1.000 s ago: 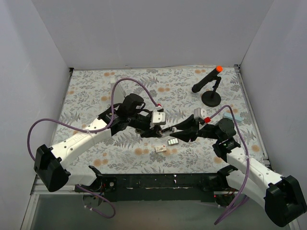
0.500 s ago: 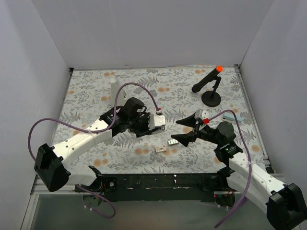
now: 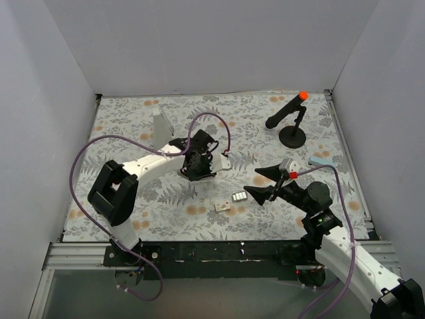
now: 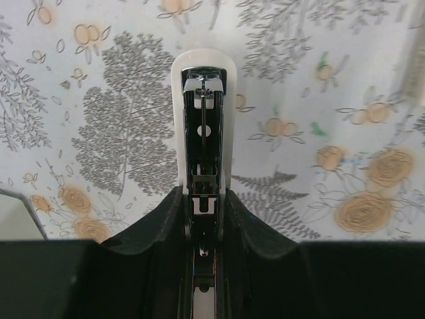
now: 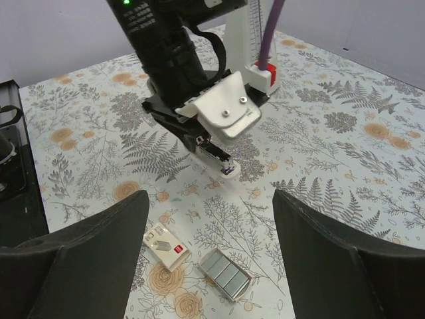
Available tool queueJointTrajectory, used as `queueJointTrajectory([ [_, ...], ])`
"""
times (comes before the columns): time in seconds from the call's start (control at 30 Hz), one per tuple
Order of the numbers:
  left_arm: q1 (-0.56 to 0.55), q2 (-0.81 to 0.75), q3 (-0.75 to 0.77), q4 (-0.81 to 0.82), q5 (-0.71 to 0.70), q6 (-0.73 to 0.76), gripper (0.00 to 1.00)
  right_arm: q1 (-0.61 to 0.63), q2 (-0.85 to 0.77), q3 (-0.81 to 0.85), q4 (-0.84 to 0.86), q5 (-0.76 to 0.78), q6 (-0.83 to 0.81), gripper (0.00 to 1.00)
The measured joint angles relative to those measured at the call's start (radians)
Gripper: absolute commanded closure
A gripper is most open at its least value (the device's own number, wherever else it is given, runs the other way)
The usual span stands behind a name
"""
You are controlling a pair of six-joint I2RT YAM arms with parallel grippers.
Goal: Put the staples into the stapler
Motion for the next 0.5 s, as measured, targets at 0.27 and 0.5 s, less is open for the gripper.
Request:
queueJointTrajectory([
  [0.27, 0.103, 0.172, 0.114, -0.018, -0.047, 0.049, 1.00, 0.000, -0.007, -0.003, -0.019, 0.014, 0.001, 0.17],
  [0.5, 0.138, 0.227, 0.158, -0.029, -0.056, 0.094, 1.00, 0.000, 0.019, -0.003, -0.019, -0.005, 0.001, 0.17],
])
